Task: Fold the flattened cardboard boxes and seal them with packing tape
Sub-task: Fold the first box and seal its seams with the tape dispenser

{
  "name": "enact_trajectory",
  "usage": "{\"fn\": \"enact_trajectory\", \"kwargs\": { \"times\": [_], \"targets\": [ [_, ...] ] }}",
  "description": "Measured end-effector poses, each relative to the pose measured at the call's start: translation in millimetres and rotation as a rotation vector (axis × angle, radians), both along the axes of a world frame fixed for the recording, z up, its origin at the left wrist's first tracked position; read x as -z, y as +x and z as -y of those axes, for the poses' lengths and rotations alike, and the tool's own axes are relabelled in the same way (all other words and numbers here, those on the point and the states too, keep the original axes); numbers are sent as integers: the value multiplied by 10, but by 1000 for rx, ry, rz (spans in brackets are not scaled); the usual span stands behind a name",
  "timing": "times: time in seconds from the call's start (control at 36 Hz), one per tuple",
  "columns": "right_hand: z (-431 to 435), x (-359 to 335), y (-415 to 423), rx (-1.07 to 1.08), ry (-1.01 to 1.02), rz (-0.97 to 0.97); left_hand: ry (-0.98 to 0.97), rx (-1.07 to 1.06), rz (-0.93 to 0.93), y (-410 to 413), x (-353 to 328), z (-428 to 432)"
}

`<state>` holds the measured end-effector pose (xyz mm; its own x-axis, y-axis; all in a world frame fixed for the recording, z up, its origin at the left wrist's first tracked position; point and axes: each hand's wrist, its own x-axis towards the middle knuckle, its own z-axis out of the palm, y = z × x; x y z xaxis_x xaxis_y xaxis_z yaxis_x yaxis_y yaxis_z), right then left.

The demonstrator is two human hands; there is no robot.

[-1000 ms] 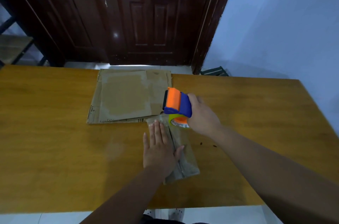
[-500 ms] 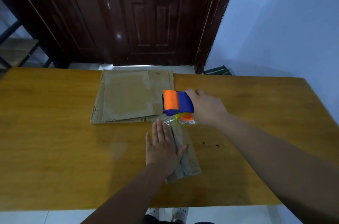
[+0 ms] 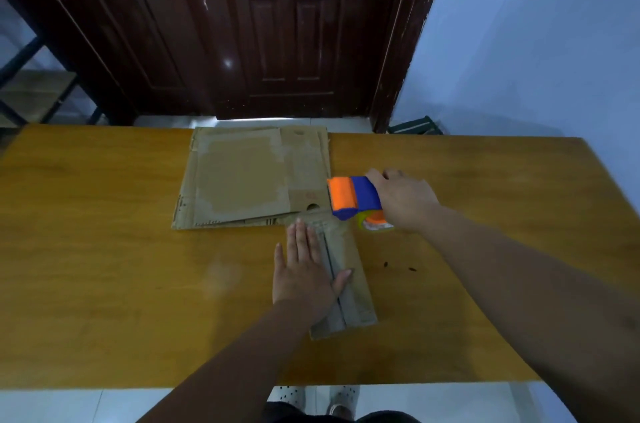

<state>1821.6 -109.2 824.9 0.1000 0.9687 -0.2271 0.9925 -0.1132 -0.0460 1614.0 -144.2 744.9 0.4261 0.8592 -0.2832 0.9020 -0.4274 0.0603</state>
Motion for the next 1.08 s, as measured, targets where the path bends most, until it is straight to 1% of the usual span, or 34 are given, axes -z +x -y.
{"fn": "enact_trajectory", "kwargs": {
  "times": [0.06,0.14,0.25,0.56,0.69,0.92,1.08],
  "targets": [
    [70,112,82,40,-17,-58,0,4,6,-11,16,-7],
    [116,233,147,70,19,-157,9,0,29,-11,44,-25],
    [37,252,194,67,33,-197,11,8,52,-28,74,-31],
    [-55,155,282,-3,62,-116,30,39,72,-74,99,-47],
    [-23,240,287,28,41,-114,29,58,58,-80,43,-53],
    [55,419,274,121,43,-214,60,68,48,-90,69,-61],
    [62,551,275,175,48,-367,64,69,41,-99,79,-67]
  ]
}}
